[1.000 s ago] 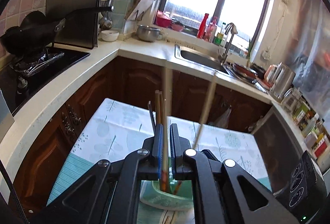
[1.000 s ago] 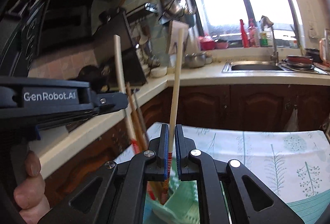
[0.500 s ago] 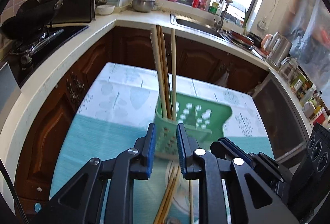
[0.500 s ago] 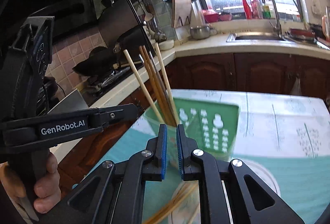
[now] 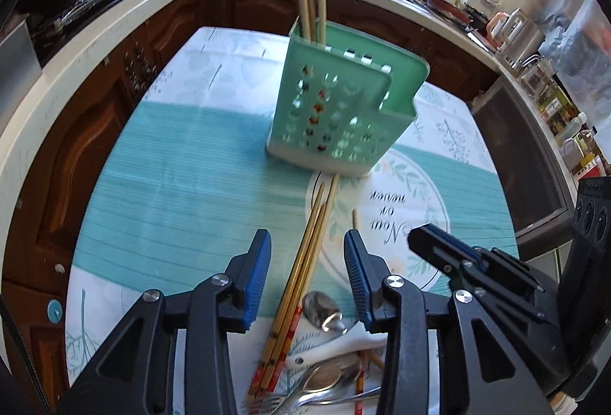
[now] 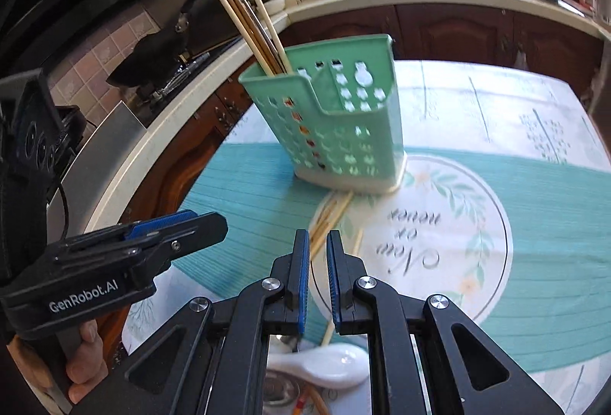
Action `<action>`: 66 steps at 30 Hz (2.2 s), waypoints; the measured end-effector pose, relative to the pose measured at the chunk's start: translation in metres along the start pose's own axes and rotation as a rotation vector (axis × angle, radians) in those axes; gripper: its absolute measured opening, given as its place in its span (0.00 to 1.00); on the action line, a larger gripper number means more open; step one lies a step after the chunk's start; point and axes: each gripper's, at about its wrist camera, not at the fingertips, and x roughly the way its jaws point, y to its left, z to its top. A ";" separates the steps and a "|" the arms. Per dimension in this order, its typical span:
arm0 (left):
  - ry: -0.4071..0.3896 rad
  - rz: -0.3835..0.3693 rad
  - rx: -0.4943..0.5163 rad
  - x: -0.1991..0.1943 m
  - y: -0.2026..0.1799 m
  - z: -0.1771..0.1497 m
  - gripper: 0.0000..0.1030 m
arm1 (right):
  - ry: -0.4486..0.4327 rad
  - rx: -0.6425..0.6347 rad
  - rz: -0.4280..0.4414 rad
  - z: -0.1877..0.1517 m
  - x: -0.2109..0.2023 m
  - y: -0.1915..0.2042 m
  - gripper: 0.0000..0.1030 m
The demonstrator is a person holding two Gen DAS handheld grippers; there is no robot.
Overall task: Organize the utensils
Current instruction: 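Bring both open grippers back over the remaining utensils, then lower the left gripper onto a red-banded bamboo chopstick and close on it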
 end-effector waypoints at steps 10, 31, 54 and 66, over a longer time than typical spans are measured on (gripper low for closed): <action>0.053 0.050 0.014 0.007 0.016 -0.022 0.69 | 0.092 0.040 -0.039 -0.024 0.002 -0.011 0.10; 0.154 -0.002 0.027 0.021 0.044 -0.036 0.77 | 0.317 0.099 -0.058 -0.028 0.036 -0.001 0.21; 0.408 -0.207 0.078 0.064 0.048 -0.011 0.40 | 0.406 0.114 -0.106 -0.017 0.083 0.008 0.21; 0.488 -0.088 0.195 0.092 0.019 -0.013 0.31 | 0.387 0.136 -0.091 -0.020 0.069 -0.007 0.21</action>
